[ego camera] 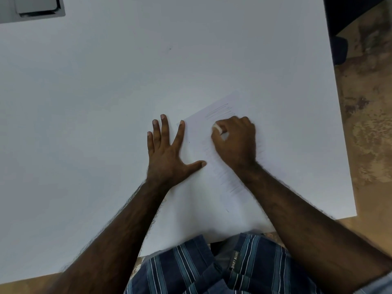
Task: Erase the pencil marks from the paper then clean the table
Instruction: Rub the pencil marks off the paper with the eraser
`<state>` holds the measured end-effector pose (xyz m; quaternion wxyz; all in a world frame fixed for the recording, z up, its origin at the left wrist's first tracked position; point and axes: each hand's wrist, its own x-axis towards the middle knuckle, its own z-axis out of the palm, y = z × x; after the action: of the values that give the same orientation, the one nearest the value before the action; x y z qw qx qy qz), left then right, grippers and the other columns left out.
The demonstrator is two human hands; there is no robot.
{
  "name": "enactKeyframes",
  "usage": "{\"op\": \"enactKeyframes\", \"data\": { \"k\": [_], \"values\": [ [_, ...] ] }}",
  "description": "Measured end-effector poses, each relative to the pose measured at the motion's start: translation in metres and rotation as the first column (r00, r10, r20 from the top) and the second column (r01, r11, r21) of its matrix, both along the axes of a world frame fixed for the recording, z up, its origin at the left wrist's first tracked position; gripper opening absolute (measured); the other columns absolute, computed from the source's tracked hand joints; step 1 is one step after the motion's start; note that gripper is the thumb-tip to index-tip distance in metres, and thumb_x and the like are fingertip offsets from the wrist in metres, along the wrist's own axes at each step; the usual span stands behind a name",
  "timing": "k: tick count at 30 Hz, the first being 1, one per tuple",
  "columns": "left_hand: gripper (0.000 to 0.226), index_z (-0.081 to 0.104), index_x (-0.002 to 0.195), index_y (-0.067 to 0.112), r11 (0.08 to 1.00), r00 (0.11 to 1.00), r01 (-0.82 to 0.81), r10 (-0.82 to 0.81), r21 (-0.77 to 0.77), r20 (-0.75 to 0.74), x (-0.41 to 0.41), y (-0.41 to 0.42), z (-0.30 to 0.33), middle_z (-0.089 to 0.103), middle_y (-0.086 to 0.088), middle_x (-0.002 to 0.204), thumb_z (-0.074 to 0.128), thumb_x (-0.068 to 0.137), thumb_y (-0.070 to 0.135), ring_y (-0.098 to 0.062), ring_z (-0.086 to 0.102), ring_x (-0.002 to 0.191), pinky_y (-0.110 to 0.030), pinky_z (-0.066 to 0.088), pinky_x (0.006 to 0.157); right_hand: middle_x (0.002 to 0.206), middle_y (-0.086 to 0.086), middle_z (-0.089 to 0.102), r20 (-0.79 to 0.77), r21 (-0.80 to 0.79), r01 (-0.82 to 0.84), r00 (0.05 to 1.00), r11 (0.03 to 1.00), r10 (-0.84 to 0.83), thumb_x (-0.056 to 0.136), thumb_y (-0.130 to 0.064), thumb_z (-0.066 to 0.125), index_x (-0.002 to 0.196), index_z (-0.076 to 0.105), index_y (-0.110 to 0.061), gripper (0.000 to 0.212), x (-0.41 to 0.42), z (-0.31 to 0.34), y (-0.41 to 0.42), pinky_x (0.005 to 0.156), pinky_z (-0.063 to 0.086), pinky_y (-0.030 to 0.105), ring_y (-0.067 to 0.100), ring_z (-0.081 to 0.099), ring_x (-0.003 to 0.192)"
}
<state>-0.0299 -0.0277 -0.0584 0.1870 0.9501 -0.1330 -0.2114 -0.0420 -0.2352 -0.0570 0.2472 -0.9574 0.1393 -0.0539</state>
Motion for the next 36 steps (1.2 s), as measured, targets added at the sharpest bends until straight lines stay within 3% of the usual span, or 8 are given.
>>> {"op": "enactKeyframes", "data": {
  "k": [2,7,12,17,22,27,32,36],
  "values": [
    [0.125,-0.003,0.164,0.034,1.0,1.0,0.002,-0.002,-0.001,-0.001,0.0,0.001,0.0,-0.028,-0.009,0.168,0.055,0.07,0.094,-0.03,-0.03,0.153,-0.056,-0.007,0.126,0.078,0.0,0.066,0.019,0.02,0.061,0.998,0.998,-0.061,0.09,-0.023,0.071,0.08,0.07,-0.017,0.012,-0.001,0.0,0.005,0.073,0.042,0.036,0.024,0.057,0.077],
    [0.122,-0.001,0.165,0.032,1.0,1.0,0.007,-0.007,-0.006,0.022,0.0,0.001,-0.001,-0.025,-0.01,0.169,0.051,0.073,0.094,-0.032,-0.028,0.154,-0.057,-0.005,0.127,0.086,0.0,0.07,-0.011,0.025,-0.375,0.927,0.927,0.375,0.092,-0.027,0.07,0.092,0.075,-0.018,0.01,-0.016,-0.006,0.018,0.076,0.044,0.042,0.026,0.06,0.084],
    [0.125,-0.004,0.164,0.034,1.0,1.0,0.012,-0.011,0.013,-0.005,0.0,0.0,0.001,-0.029,-0.009,0.167,0.054,0.071,0.094,-0.031,-0.031,0.153,-0.056,-0.007,0.126,0.079,-0.002,0.066,0.026,0.037,0.107,0.994,0.994,-0.108,0.09,-0.025,0.069,0.082,0.068,-0.019,0.011,-0.004,-0.005,0.006,0.074,0.048,0.044,0.025,0.057,0.078],
    [0.12,-0.003,0.164,0.032,1.0,1.0,0.009,-0.009,0.009,0.006,0.0,0.0,0.002,-0.028,-0.009,0.168,0.047,0.074,0.094,-0.031,-0.029,0.154,-0.057,-0.003,0.127,0.087,0.002,0.071,-0.013,0.046,-0.396,0.918,0.917,0.397,0.093,-0.028,0.069,0.092,0.075,-0.016,0.013,-0.016,-0.01,0.023,0.077,0.048,0.045,0.025,0.061,0.085],
    [0.126,-0.005,0.164,0.034,1.0,1.0,0.014,-0.013,0.012,-0.013,0.001,-0.001,0.003,-0.03,-0.008,0.167,0.054,0.071,0.095,-0.03,-0.032,0.153,-0.056,-0.007,0.126,0.084,-0.002,0.07,0.008,0.036,0.081,0.997,0.996,-0.081,0.093,-0.028,0.07,0.088,0.073,-0.019,0.011,0.004,-0.006,0.013,0.075,0.048,0.04,0.021,0.059,0.082],
    [0.123,-0.003,0.165,0.031,1.0,1.0,0.007,-0.007,0.008,0.01,0.0,0.0,0.0,-0.026,-0.008,0.169,0.051,0.073,0.093,-0.031,-0.027,0.155,-0.058,-0.002,0.127,0.091,0.004,0.074,0.008,0.034,-0.36,0.933,0.932,0.36,0.094,-0.029,0.068,0.098,0.077,-0.014,0.018,-0.003,-0.012,0.034,0.077,0.049,0.042,0.026,0.064,0.086],
    [0.129,-0.004,0.165,0.03,1.0,1.0,0.006,-0.006,0.015,0.002,0.002,0.0,-0.001,-0.027,-0.008,0.168,0.051,0.07,0.097,-0.03,-0.028,0.154,-0.056,-0.005,0.127,0.085,0.001,0.073,0.047,0.018,0.012,0.999,1.0,-0.012,0.094,-0.028,0.069,0.09,0.076,-0.017,0.014,0.019,-0.01,0.022,0.074,0.051,0.045,0.026,0.062,0.082],
    [0.126,-0.002,0.165,0.03,1.0,1.0,0.001,-0.001,0.003,0.01,0.001,0.0,-0.002,-0.024,-0.009,0.169,0.045,0.07,0.097,-0.03,-0.026,0.155,-0.057,-0.002,0.127,0.094,0.006,0.077,0.013,0.007,-0.36,0.933,0.933,0.36,0.093,-0.029,0.073,0.1,0.08,-0.013,0.019,0.016,-0.014,0.045,0.079,0.053,0.046,0.028,0.067,0.087]
  ]
}}
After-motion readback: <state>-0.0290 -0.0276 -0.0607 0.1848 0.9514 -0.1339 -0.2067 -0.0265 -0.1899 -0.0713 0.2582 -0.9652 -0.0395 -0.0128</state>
